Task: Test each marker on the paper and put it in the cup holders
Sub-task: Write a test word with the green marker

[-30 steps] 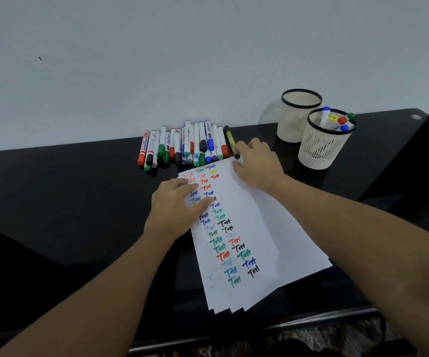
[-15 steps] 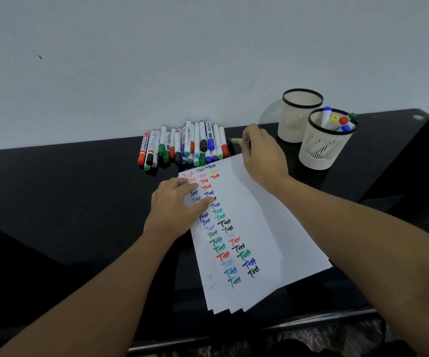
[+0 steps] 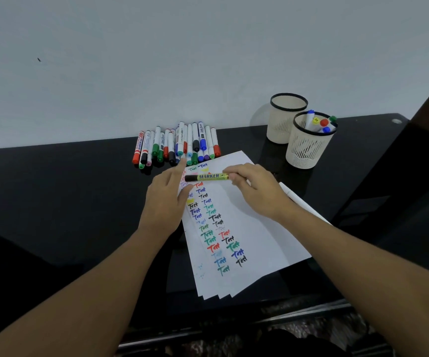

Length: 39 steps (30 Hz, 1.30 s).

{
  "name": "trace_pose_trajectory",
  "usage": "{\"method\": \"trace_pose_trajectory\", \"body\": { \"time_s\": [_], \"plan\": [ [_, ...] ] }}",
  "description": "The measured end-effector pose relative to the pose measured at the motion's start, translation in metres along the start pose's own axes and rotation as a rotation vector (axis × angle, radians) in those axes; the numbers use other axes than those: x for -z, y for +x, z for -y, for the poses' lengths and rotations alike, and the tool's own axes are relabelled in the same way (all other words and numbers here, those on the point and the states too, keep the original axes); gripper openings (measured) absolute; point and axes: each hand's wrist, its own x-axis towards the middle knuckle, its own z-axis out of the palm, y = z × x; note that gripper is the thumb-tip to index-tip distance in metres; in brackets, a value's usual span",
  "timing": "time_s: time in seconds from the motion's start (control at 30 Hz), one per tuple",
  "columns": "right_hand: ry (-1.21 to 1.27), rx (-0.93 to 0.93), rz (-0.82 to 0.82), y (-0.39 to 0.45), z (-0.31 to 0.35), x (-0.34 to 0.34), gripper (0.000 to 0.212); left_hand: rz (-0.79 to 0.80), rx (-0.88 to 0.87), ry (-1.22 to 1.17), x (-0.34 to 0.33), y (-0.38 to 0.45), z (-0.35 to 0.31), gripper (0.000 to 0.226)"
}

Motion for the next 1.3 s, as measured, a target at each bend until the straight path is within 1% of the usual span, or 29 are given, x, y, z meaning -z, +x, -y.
{"method": "trace_pose_trajectory", "body": {
  "time_s": [0.07, 0.13, 0.17, 0.2, 0.27, 0.3, 0.4, 0.43, 0.5, 0.57, 0.9, 1.03, 1.1, 1.17, 1.23, 1.3],
  "plan": [
    [0.032, 0.001, 0.033, 0.0, -0.002, 0.002, 0.029, 0.012, -0.045, 0.022, -0.002, -0.001, 0.003, 0.047],
    [0.02, 0.021, 0.047, 0.002, -0.001, 0.003, 0.028, 0.034, -0.053, 0.016, -0.003, -0.001, 0.003, 0.036],
    [-0.041, 0.042, 0.052, 0.004, 0.0, 0.005, 0.028, 0.042, -0.051, 0.01, -0.003, -0.001, 0.003, 0.032],
    [-0.153, 0.065, 0.059, 0.005, 0.002, 0.006, 0.028, 0.041, -0.054, 0.007, -0.003, -0.001, 0.003, 0.03],
    [-0.446, 0.132, 0.082, 0.01, 0.008, 0.009, 0.03, 0.028, -0.08, 0.008, -0.003, -0.002, 0.002, 0.028],
    [-0.543, 0.173, 0.096, 0.012, 0.012, 0.009, 0.034, 0.02, -0.097, 0.007, -0.003, -0.002, 0.001, 0.027],
    [-0.611, 0.288, 0.145, 0.022, 0.029, 0.0, 0.04, -0.012, -0.15, 0.003, -0.004, -0.004, 0.001, 0.026],
    [-0.619, 0.305, 0.177, 0.025, 0.036, -0.005, 0.039, -0.025, -0.175, 0.005, -0.004, -0.004, 0.001, 0.026],
    [-0.603, 0.281, 0.274, 0.03, 0.048, -0.013, 0.033, -0.045, -0.219, 0.005, -0.005, -0.005, 0.002, 0.027],
    [-0.578, 0.254, 0.316, 0.032, 0.052, -0.017, 0.028, -0.061, -0.229, 0.003, -0.006, -0.005, 0.004, 0.028],
    [-0.598, 0.234, 0.334, 0.027, 0.049, -0.015, 0.036, -0.011, -0.233, -0.01, -0.006, -0.007, 0.002, 0.028],
    [-0.625, 0.223, 0.344, 0.026, 0.048, -0.009, 0.044, 0.044, -0.159, -0.02, -0.005, -0.007, 0.001, 0.028],
    [-0.637, 0.209, 0.341, 0.027, 0.046, -0.009, 0.044, 0.043, -0.128, -0.03, -0.004, -0.006, 0.0, 0.027],
    [-0.587, 0.149, 0.312, 0.027, 0.044, -0.007, 0.044, 0.007, -0.085, -0.035, -0.003, -0.005, 0.001, 0.026],
    [-0.46, 0.061, 0.277, 0.027, 0.04, -0.002, 0.043, -0.028, -0.05, 0.003, -0.004, -0.004, 0.003, 0.024],
    [-0.356, 0.014, 0.264, 0.028, 0.037, 0.002, 0.044, -0.05, -0.02, 0.054, -0.005, -0.003, 0.006, 0.021]
  ]
}}
